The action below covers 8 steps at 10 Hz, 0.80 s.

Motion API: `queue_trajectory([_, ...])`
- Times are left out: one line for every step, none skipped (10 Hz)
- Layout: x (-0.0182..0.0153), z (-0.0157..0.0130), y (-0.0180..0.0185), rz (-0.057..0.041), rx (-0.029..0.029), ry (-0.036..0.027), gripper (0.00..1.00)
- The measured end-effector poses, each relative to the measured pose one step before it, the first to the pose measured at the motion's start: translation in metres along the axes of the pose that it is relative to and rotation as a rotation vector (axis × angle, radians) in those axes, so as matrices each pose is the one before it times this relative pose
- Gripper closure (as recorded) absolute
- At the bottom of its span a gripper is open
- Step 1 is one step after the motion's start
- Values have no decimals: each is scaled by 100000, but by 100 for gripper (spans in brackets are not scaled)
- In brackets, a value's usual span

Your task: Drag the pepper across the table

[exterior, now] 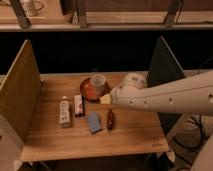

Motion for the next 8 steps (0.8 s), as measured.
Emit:
queue_trajectory([1332,171,-299,1478,1637,3418,20])
queue_trajectory([528,148,-3,282,570,1495,20])
queue_trajectory([-17,18,66,-157,-69,1,20])
queue_trajectory([-19,-18,0,-16,-5,-51,20])
queue_trajectory([-21,17,12,-99,27,-3,20])
queue_trajectory([-85,123,-3,-275,194,65,20])
queue_trajectory([87,439,-210,40,312,561,20])
queue_trajectory([464,1631,85,389,-766,2211,20])
